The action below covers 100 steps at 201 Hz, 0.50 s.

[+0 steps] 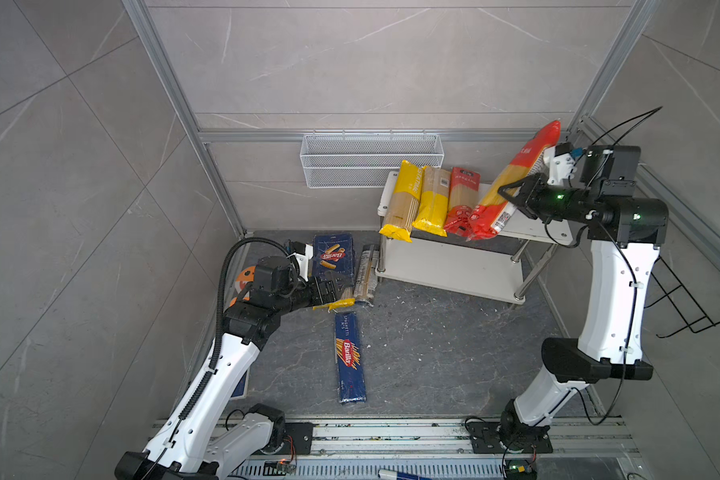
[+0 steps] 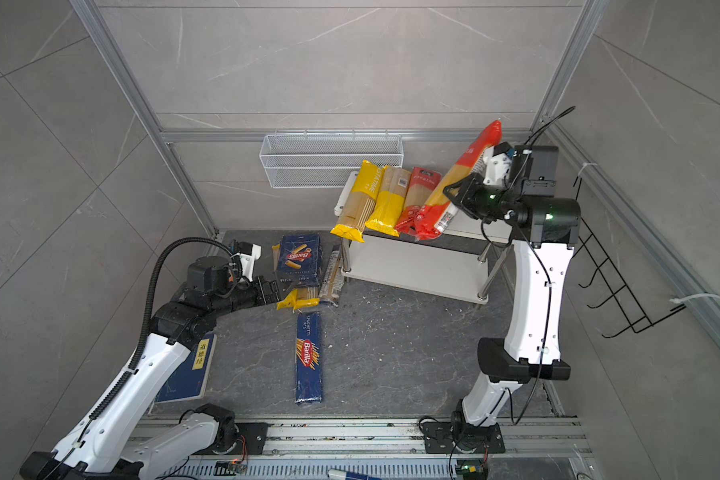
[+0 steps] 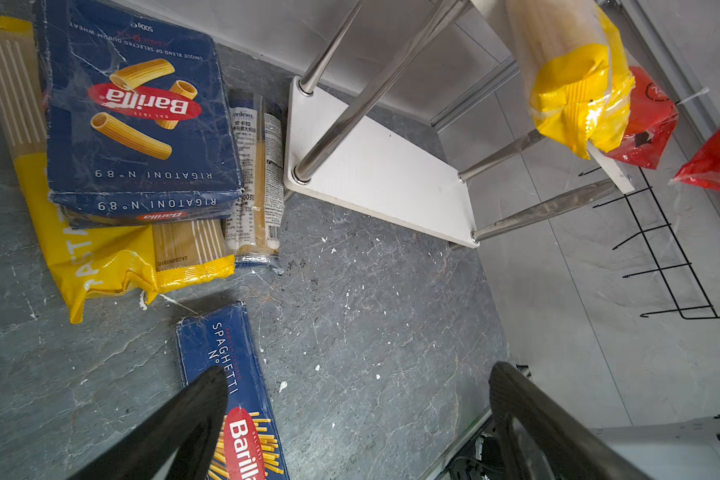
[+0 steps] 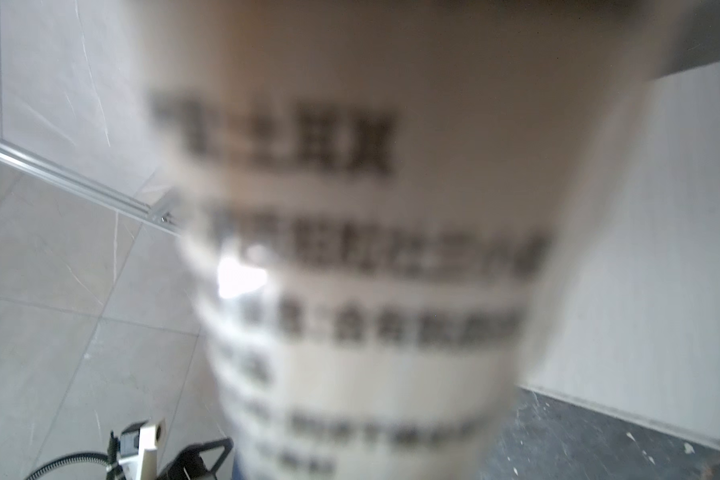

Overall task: Place and organize the pasta boxes and bags onto the shelf
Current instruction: 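Lower the red bag onto the shelf top beside the other bags with the right gripper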

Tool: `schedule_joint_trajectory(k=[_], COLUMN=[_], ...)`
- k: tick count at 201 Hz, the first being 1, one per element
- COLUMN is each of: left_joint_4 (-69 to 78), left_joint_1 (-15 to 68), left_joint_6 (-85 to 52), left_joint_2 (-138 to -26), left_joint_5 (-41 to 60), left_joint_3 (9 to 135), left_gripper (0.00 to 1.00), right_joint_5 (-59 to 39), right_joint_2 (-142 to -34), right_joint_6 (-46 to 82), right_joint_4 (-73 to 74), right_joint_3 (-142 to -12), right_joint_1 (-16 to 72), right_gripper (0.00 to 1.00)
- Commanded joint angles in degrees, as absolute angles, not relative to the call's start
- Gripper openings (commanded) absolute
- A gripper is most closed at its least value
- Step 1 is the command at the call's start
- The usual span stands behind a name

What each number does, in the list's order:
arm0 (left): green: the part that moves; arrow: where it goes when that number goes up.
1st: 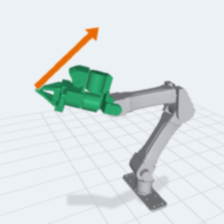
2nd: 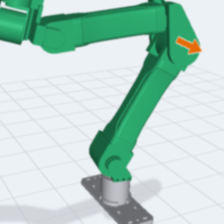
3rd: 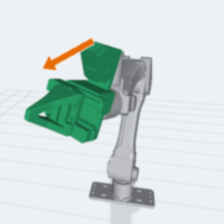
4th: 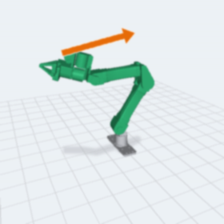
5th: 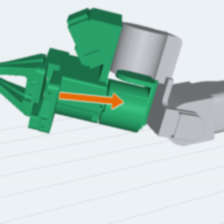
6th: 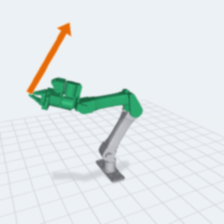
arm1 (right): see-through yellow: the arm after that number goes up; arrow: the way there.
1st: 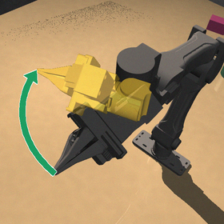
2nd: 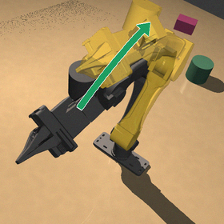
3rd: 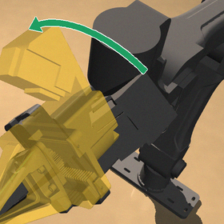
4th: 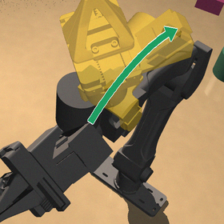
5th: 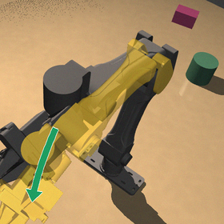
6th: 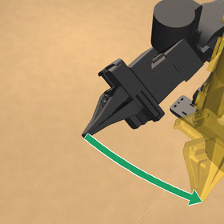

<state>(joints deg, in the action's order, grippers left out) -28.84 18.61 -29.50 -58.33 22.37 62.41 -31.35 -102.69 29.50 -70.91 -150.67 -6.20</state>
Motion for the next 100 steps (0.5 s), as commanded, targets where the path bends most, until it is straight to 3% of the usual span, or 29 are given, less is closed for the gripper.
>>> schedule_joint_trajectory(k=[1, 32, 100], left_joint_4=[-27.4, -27.8, -25.5], left_joint_1=[17.2, 16.2, 15.5], left_joint_6=[-27.7, -27.4, -28.1], left_joint_2=[-57.2, -57.0, -59.4], left_joint_5=[25.5, 25.9, 28.0], left_joint_3=[64.1, 63.9, 62.9], left_gripper=[1.00, 1.00, 1.00], right_joint_5=[-44.8, -48.5, -46.9], right_joint_2=[-106.1, -111.9, -114.7], right_joint_6=[34.8, 36.9, 32.4], right_joint_4=[-61.2, -60.7, -65.7], right_joint_3=[-156.8, -160.2, -157.4], right_joint_1=[-10.4, -13.9, -15.4], right_gripper=[0.00, 0.00, 0.00])
